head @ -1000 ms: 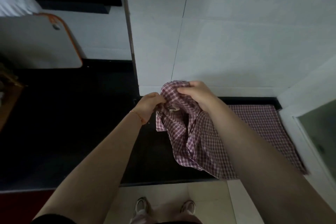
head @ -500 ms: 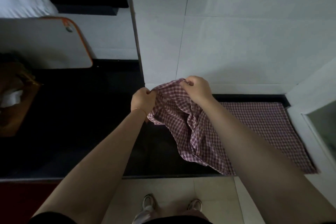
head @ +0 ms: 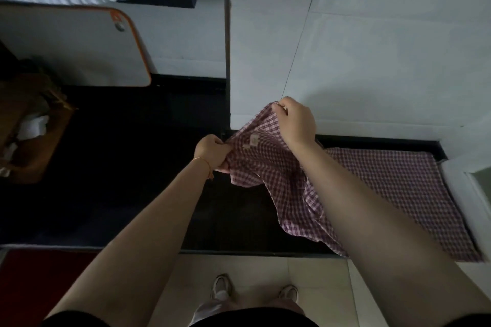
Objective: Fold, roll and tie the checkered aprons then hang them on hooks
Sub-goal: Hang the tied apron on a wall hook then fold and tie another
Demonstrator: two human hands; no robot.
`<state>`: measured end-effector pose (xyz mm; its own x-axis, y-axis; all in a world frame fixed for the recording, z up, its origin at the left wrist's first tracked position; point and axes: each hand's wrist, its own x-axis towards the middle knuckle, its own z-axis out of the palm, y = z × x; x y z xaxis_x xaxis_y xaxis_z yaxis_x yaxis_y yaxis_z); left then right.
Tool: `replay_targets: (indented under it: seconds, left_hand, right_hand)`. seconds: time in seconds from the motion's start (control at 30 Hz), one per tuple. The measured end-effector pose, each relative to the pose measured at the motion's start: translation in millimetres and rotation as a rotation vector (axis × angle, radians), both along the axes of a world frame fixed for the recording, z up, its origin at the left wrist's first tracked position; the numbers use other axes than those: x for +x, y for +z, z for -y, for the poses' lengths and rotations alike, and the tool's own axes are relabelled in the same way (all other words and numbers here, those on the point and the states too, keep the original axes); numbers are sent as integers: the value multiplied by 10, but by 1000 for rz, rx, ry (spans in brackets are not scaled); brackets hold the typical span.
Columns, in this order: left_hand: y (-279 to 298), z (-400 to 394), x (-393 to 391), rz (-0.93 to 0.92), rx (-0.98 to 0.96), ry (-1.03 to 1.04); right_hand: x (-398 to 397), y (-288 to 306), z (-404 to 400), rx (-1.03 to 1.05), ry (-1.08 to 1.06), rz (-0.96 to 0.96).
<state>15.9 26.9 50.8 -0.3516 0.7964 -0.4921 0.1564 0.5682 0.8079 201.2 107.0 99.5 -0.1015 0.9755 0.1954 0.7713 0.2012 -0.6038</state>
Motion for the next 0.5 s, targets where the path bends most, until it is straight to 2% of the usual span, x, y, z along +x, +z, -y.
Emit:
replay_targets:
  seconds: [0.07,0.2,0.3,0.4,0.43,0.5]
  left_hand:
    - [-17,-22,-92,77,-37,58]
    - [-170,33,-202,74,-144,-7]
    - [-343,94,-277,96,-186,27]
    - [-521,148,-334,229,-210,123]
    - [-568,151,-350,210,-184,171]
    - [-590,163,-378,52,-122,313]
  right_hand:
    - [-86,-12,-20,-20,29,27]
    - [-201,-115,9,-107,80,61]
    - [-320,-283,98,-191,172,71]
    - [-437,-426,217,-464,344,74]
    - [-447,-431,251,-607,371,37]
    - [-412,-404,308,-871,374,-94]
